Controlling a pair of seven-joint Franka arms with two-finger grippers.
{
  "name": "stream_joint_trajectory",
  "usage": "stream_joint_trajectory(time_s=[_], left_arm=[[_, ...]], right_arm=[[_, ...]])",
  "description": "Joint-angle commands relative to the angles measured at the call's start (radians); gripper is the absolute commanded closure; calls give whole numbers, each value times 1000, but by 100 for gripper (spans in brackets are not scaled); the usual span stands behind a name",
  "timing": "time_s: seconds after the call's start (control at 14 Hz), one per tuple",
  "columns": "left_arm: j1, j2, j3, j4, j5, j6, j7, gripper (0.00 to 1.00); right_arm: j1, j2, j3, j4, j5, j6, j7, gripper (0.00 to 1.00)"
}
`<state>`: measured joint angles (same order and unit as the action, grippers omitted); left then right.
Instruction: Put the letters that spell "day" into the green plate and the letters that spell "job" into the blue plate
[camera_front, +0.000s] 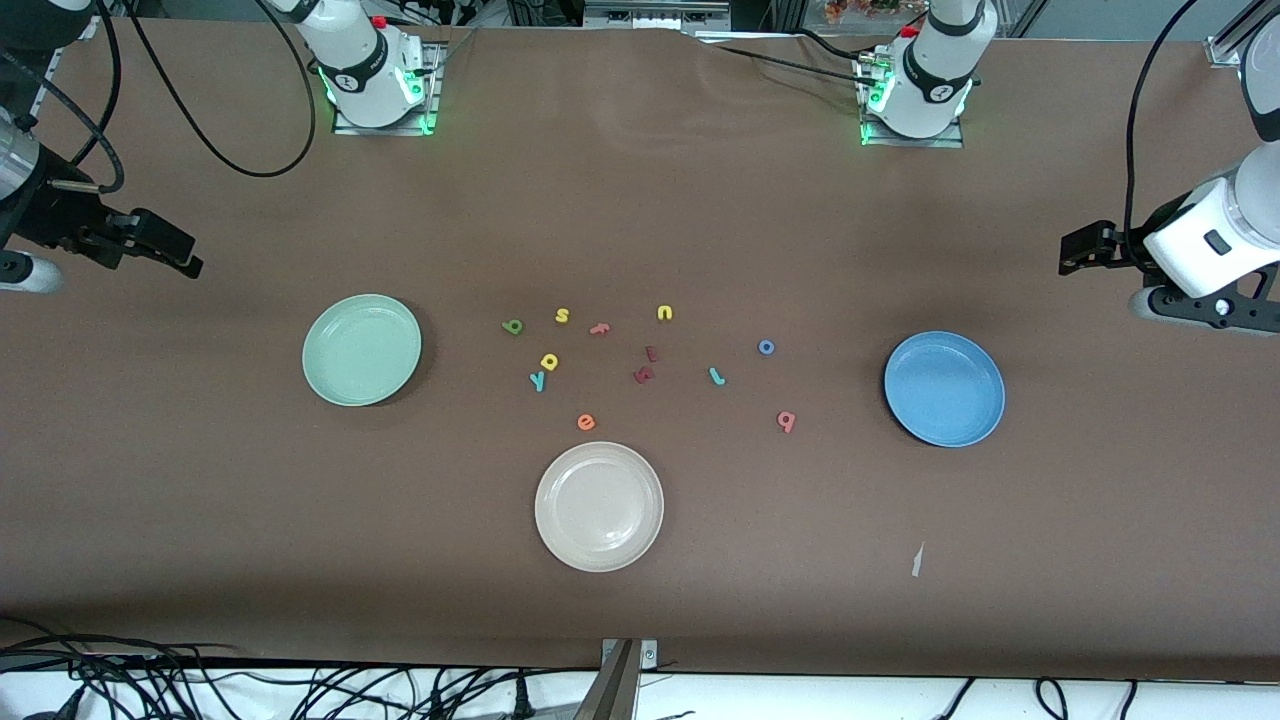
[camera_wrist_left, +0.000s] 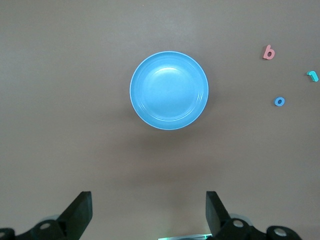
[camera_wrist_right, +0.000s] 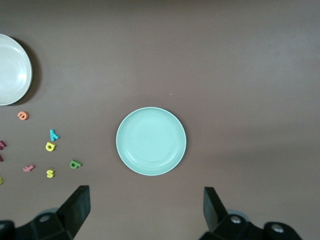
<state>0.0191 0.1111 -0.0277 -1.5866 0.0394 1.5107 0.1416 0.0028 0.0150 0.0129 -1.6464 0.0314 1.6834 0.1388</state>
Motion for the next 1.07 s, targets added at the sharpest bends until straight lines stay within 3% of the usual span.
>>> stream_joint_trajectory(time_s=[0.0,1.0], left_arm=[[4,-8,0,-12,-16,16,21,0],[5,-16,0,-23,-16,26,21,0]], right_arm=[[-6,-9,-1,-4,15,-7,-18,0],[-7,-9,-1,-4,16,-7,-16,0]])
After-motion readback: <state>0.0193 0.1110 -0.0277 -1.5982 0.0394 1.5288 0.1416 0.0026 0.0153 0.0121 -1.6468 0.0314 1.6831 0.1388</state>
